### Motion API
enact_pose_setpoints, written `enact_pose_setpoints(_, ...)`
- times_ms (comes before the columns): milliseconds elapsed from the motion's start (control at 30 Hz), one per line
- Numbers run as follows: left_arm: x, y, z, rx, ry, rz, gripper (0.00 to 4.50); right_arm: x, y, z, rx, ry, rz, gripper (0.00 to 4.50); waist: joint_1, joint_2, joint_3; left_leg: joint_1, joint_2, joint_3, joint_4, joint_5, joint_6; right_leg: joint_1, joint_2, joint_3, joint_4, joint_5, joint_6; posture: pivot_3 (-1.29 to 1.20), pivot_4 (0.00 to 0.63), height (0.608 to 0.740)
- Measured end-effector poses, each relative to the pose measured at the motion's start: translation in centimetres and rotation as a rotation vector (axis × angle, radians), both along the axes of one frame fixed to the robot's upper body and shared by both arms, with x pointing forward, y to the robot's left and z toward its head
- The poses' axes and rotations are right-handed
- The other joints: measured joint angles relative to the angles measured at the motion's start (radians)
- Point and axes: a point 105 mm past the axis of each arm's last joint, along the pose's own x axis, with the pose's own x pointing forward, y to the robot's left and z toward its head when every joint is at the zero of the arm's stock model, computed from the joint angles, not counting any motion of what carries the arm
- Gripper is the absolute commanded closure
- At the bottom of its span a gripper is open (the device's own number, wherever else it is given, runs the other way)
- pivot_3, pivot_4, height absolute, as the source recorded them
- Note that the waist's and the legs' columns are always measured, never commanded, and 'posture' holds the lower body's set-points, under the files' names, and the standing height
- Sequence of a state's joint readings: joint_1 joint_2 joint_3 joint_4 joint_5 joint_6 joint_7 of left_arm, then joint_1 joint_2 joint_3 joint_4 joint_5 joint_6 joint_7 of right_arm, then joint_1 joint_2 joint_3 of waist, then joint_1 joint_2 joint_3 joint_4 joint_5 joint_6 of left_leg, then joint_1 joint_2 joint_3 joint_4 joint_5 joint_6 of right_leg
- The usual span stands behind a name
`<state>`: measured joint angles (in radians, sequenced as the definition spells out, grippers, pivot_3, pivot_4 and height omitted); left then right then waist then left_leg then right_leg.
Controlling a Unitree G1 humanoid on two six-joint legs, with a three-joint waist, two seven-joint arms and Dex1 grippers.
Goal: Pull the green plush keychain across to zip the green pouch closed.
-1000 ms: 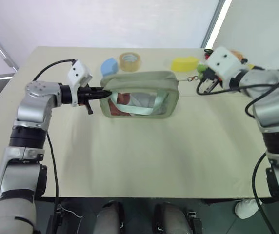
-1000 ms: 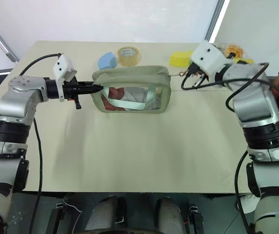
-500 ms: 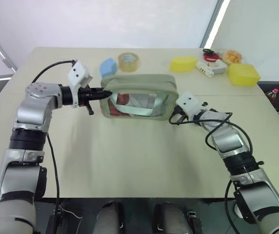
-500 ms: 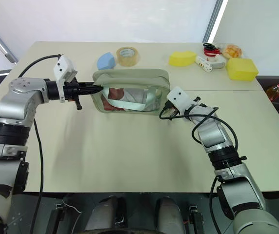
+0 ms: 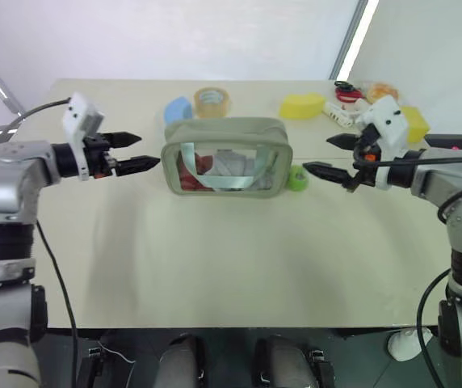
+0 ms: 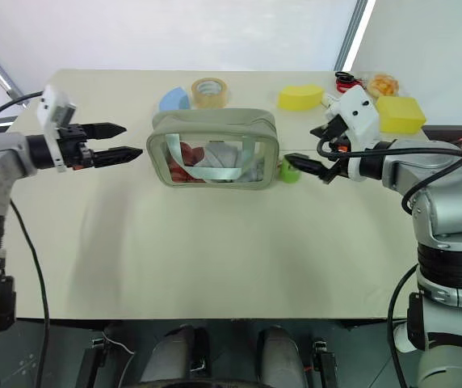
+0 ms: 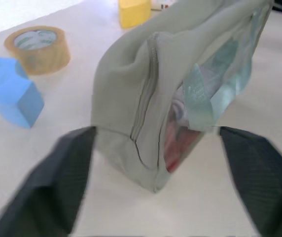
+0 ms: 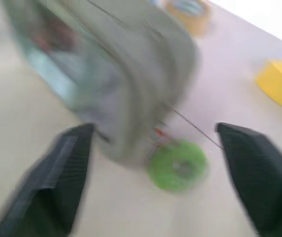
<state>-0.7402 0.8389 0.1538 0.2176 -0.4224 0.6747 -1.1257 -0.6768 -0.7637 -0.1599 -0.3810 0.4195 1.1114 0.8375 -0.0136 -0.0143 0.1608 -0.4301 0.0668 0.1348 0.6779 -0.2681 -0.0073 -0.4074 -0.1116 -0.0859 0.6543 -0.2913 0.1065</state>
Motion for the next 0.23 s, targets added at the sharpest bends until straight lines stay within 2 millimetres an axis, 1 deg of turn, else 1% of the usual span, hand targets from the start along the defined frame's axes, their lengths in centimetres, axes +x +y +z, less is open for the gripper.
enact_pose_setpoints(67, -0.6, 0.9, 0.4, -0.022, 0.015, 0.038, 0.01, -0.8, 0.8, 0.1, 0.005, 0.017, 0.025, 0.03, 0.004, 0.0, 0.0, -0.001, -0.001, 0.0, 0.0, 0.0, 0.001, 0.0, -0.001, 0.0, -0.001, 0.0, 0.0, 0.0, 0.15, 0.74)
enact_pose_setpoints(133, -0.9, 1.4, 1.0, -0.045, 0.01, 0.061, 0.01, -0.9, 1.1, 0.3, 0.003, 0.01, 0.018, 0.03, 0.008, 0.0, 0.0, -0.002, -0.001, 0.0, 0.0, 0.0, 0.001, 0.0, -0.001, 0.0, -0.001, 0.0, 0.0, 0.0, 0.15, 0.74)
enact_pose_setpoints(233, -1.1, 1.0, 1.5, -0.051, -0.005, 0.054, 0.01, -0.7, 1.3, 0.4, 0.009, -0.006, -0.008, 0.03, 0.011, -0.001, 0.0, -0.002, -0.001, 0.0, 0.0, 0.0, 0.001, 0.0, -0.001, 0.0, -0.002, 0.0, 0.0, 0.0, 0.15, 0.74)
